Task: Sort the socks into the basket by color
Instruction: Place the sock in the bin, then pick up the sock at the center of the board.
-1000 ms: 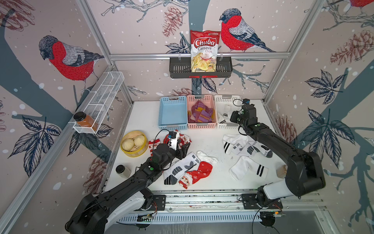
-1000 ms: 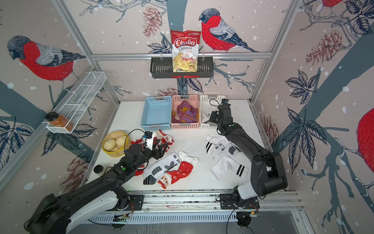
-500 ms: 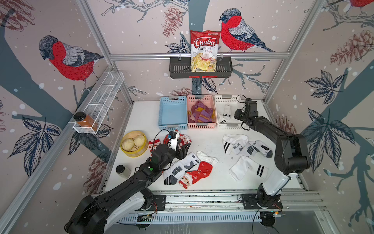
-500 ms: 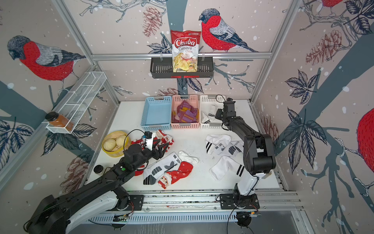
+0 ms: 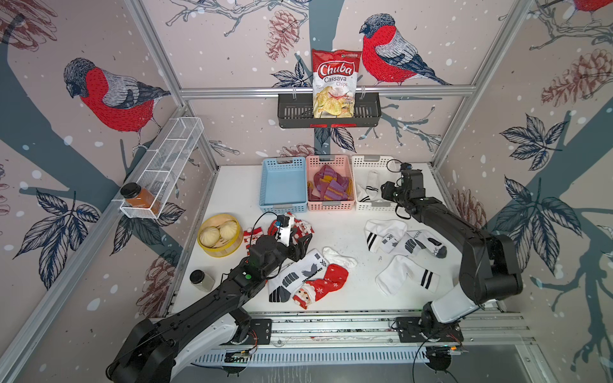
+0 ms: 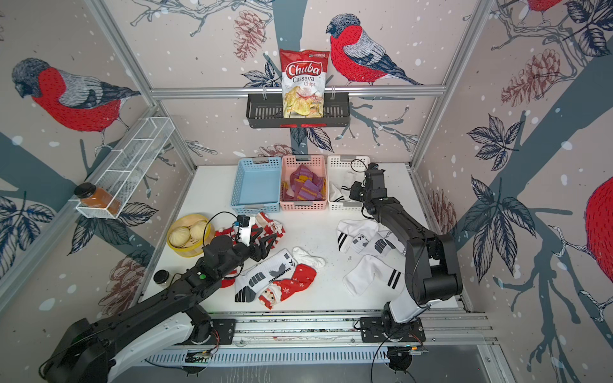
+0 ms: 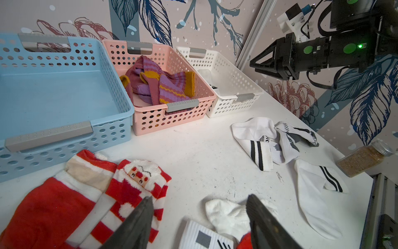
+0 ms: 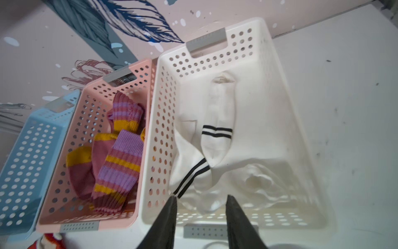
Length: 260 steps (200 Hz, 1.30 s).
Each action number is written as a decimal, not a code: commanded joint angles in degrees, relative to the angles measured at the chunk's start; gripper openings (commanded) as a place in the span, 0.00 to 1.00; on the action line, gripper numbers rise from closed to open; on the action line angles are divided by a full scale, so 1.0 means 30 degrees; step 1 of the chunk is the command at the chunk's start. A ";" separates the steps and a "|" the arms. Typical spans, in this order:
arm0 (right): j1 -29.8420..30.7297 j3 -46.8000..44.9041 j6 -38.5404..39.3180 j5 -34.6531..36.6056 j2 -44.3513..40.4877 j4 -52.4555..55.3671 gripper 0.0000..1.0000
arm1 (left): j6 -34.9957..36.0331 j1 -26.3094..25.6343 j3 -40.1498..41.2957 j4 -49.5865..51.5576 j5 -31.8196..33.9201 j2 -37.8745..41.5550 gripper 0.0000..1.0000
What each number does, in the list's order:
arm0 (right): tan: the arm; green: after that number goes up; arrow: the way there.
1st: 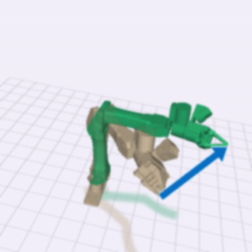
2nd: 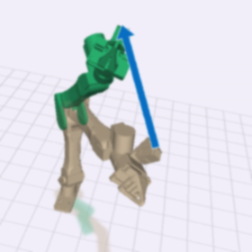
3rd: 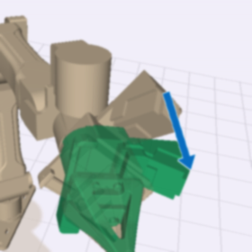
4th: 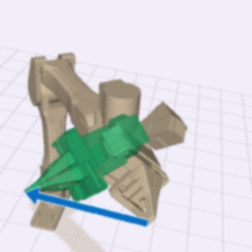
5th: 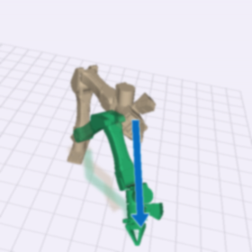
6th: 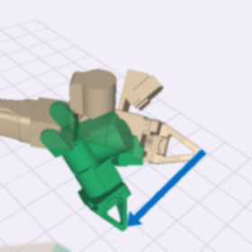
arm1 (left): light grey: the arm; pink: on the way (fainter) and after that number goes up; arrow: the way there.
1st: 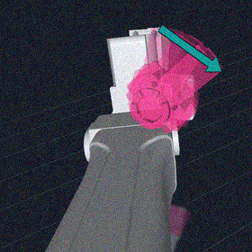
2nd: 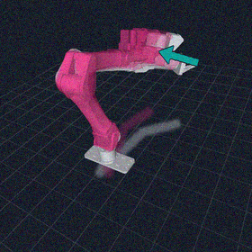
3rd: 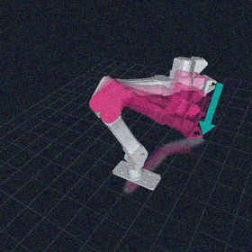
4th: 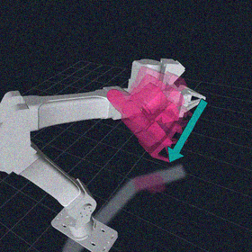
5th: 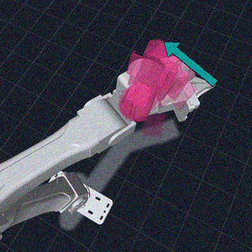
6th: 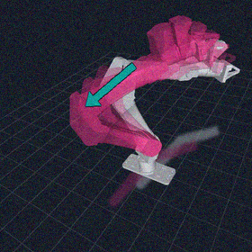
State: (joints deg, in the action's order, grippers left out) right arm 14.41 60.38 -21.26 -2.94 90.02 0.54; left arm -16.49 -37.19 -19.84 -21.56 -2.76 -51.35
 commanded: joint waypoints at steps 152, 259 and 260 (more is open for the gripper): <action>1.1567 -0.7963 -0.3010 0.1895 -0.6791 0.2459 0.54 | 0.0252 0.0004 0.0027 -0.0224 0.0454 0.0045 0.69; 1.3396 -0.9024 -0.4019 0.3045 -0.4372 0.1797 0.55 | 0.0167 0.0015 0.0024 -0.0161 0.0306 0.0067 0.70; 1.3377 -0.9009 -0.4019 0.3053 -0.4372 0.1805 0.55 | 0.0166 0.0009 0.0022 -0.0149 0.0306 0.0067 0.70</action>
State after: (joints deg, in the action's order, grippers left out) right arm 54.48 32.75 -32.95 3.70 75.44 6.13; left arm -16.25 -37.19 -19.73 -21.54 -1.43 -51.18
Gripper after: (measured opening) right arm 0.551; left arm 0.698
